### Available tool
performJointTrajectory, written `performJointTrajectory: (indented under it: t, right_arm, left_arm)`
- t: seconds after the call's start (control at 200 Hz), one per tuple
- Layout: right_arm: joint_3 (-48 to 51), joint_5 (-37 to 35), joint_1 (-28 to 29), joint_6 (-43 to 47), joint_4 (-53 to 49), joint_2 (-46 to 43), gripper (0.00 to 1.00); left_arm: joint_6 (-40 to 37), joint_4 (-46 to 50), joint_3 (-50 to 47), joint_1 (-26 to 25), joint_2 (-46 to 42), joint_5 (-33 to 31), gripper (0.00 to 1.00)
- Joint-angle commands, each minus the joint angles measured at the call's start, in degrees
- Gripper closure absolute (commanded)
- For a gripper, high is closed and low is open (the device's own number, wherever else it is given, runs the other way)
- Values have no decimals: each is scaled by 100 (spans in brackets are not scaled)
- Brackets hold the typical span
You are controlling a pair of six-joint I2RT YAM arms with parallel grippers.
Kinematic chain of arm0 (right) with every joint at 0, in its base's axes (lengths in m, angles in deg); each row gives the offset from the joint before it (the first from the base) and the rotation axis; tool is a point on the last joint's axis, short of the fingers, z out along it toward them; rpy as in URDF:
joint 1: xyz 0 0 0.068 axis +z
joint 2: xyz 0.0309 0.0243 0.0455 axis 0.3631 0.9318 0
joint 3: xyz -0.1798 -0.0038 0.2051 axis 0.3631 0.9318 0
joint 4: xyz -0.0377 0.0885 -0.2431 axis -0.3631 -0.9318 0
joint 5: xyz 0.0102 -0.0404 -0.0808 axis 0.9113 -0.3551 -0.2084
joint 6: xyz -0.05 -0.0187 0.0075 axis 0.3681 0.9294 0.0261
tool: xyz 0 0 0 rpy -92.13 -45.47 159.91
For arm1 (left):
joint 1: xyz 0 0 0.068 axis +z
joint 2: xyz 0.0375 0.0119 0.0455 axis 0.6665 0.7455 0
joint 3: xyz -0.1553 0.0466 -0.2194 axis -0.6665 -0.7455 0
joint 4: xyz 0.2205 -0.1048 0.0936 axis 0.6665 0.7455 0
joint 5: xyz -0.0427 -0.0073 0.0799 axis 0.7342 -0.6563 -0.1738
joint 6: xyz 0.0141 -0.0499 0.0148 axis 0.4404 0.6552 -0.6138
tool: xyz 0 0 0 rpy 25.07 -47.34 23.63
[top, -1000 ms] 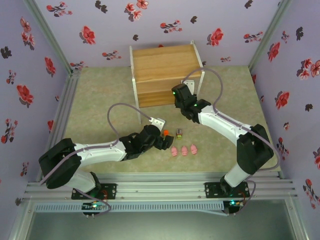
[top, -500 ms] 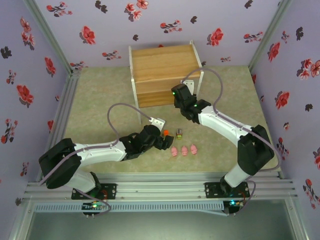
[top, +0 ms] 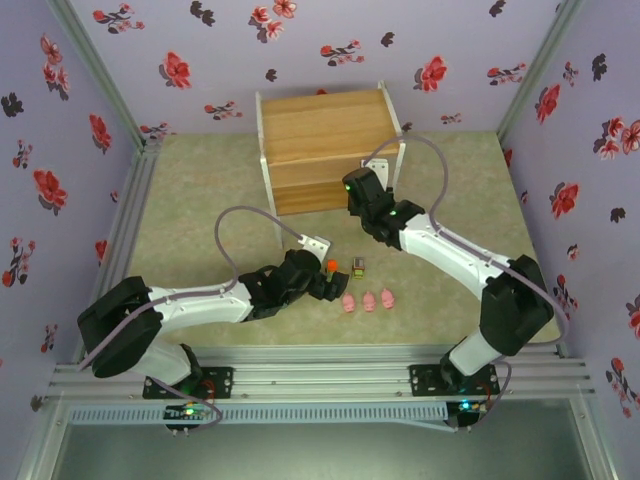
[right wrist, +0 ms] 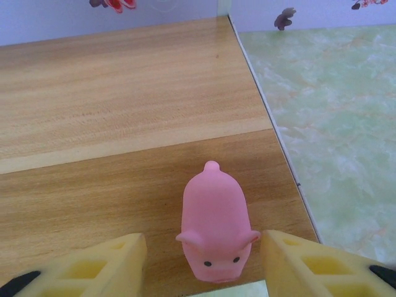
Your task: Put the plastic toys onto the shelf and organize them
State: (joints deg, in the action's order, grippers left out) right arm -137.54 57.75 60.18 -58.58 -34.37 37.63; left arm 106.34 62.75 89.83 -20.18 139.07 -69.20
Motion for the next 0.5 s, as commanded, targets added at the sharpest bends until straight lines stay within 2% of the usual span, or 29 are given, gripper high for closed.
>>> performJointTrajectory:
  t: [0.0, 0.235, 0.495]
  right_arm:
    - [5, -325, 80, -98, -170, -273, 47]
    - [150, -333, 231, -150, -347, -552, 47]
    - [651, -181, 514, -270, -531, -1188, 48]
  left_arm:
    - [-80, 86, 115, 36, -162, -43, 0]
    - [-144, 71, 89, 36, -221, -68, 0]
    - [-140, 108, 115, 28, -184, -70, 6]
